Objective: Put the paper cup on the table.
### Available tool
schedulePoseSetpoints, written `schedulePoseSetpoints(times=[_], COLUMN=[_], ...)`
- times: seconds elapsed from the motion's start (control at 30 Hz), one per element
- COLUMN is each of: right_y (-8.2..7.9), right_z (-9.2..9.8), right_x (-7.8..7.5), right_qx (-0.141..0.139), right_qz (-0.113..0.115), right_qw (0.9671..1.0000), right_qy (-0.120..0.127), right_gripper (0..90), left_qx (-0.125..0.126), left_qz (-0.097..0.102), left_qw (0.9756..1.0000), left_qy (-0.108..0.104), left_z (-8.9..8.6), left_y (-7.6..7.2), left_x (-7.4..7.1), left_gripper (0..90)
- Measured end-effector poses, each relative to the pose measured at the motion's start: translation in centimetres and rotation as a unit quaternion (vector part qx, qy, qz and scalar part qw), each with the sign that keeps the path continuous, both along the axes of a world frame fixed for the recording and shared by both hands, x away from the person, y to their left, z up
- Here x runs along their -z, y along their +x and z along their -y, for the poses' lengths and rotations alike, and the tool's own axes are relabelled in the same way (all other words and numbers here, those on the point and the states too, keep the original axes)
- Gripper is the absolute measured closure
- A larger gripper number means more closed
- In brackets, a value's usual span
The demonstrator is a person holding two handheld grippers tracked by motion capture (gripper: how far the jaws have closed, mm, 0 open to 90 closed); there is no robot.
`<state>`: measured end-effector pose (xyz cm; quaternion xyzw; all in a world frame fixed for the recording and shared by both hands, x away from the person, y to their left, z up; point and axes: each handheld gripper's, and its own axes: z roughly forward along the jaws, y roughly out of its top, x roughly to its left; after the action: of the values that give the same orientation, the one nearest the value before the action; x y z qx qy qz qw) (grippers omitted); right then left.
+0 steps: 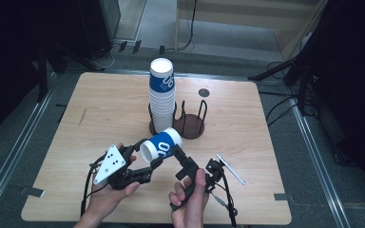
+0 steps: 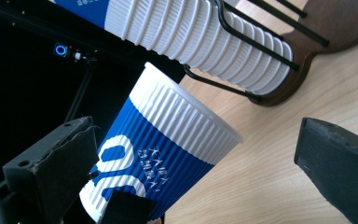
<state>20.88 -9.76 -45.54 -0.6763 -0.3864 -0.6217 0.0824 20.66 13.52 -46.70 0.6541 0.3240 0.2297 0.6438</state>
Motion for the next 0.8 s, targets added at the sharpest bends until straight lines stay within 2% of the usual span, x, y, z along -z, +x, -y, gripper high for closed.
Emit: schedulePoseSetpoints(times=[0.13,0.17,0.23,0.37,0.4,0.53,0.67,0.77,0.8], right_y=[0.1,0.2,0.2,0.3,0.4,0.6,0.9,1.0,1.2], right_z=[-0.1,-0.1,-0.2,-0.3,-0.4,-0.6,-0.8,-0.9,-1.0], right_x=[0.2,0.4,0.5,0.6,0.7,0.8,1.0,1.0,1.1], right_qx=[-0.002,-0.004,-0.004,-0.006,-0.01,-0.017,-0.025,-0.026,-0.025], right_qz=[-0.009,-0.018,-0.022,-0.026,-0.032,-0.042,-0.055,-0.06,-0.064], right_qw=[0.9999,0.9996,0.9992,0.9986,0.9978,0.9964,0.9929,0.9913,0.9896], right_qy=[0.011,0.024,0.033,0.045,0.057,0.072,0.103,0.114,0.126], right_gripper=[0.0,0.0,0.0,0.0,0.0,0.0,0.0,0.0,0.0], left_qx=[0.0,0.001,0.001,0.002,0.003,0.004,0.007,0.007,0.009], left_qz=[0.001,0.002,0.002,0.002,0.002,0.003,0.004,0.004,0.005], left_qw=[1.0,1.0,1.0,1.0,1.0,1.0,1.0,1.0,0.9999], left_qy=[0.001,0.0,0.001,0.001,0.001,0.001,0.0,0.0,-0.001], left_z=[0.1,0.1,0.1,0.2,0.2,0.3,0.3,0.4,0.4], left_y=[0.0,0.0,0.0,0.0,-0.1,-0.1,-0.1,-0.1,-0.2], left_x=[0.0,0.0,0.1,0.1,0.1,0.1,0.2,0.2,0.1], left_gripper=[28.7,28.7,28.7,28.7,28.7,28.7,28.7,28.7,28.7])
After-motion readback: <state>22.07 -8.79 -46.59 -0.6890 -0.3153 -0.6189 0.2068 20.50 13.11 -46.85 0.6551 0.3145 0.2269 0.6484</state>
